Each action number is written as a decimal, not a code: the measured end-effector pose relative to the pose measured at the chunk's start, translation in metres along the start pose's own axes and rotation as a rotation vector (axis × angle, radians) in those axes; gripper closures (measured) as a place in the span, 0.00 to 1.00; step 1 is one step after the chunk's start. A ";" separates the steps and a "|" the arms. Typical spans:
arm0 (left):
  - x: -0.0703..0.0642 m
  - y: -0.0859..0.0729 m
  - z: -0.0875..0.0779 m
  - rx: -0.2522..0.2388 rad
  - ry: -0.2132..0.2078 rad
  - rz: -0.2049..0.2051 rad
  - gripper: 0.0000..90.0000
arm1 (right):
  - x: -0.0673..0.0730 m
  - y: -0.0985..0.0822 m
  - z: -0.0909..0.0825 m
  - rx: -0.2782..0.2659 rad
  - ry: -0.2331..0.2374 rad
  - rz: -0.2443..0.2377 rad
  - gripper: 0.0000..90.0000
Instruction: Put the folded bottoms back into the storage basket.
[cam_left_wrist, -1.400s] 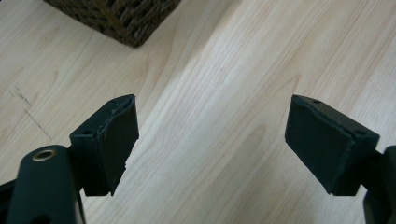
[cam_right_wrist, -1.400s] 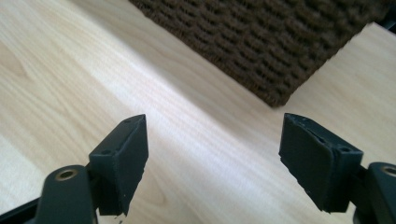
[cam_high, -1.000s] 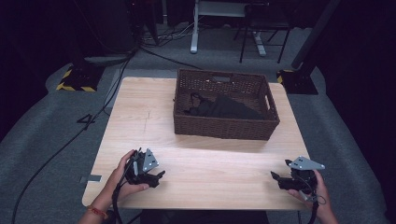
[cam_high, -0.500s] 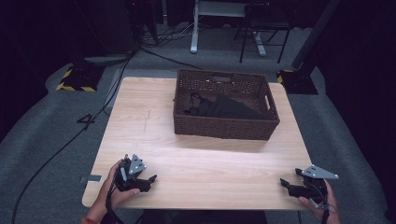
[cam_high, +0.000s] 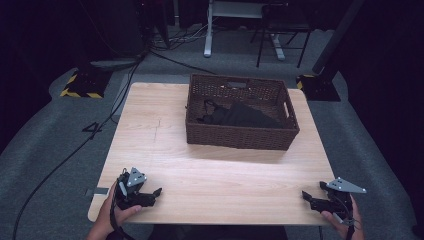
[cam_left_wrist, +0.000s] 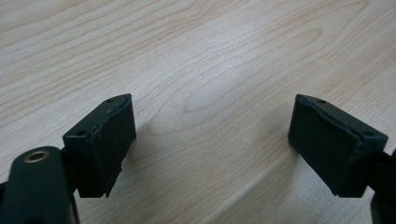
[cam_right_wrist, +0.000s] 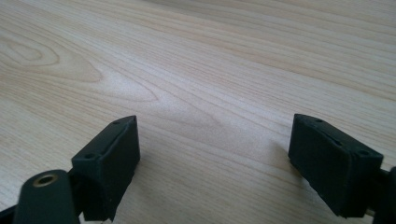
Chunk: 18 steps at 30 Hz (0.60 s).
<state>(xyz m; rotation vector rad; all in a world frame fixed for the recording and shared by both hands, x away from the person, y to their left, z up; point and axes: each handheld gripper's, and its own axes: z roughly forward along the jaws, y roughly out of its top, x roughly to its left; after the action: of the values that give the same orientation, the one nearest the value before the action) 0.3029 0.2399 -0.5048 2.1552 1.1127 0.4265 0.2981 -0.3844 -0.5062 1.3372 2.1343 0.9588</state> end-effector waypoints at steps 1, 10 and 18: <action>0.001 0.000 0.000 -0.001 -0.001 0.006 0.17 | -0.001 0.000 0.000 0.001 -0.005 0.006 0.19; 0.001 0.001 0.001 -0.002 -0.002 0.010 0.17 | -0.002 0.001 0.001 0.003 -0.030 0.025 0.19; 0.001 0.002 0.002 -0.004 -0.010 0.012 0.17 | -0.002 0.000 0.000 0.002 -0.031 0.029 0.19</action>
<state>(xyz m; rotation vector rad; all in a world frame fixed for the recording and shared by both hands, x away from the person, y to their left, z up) 0.3061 0.2391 -0.5051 2.1595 1.0931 0.4223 0.2990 -0.3859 -0.5060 1.3781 2.0986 0.9418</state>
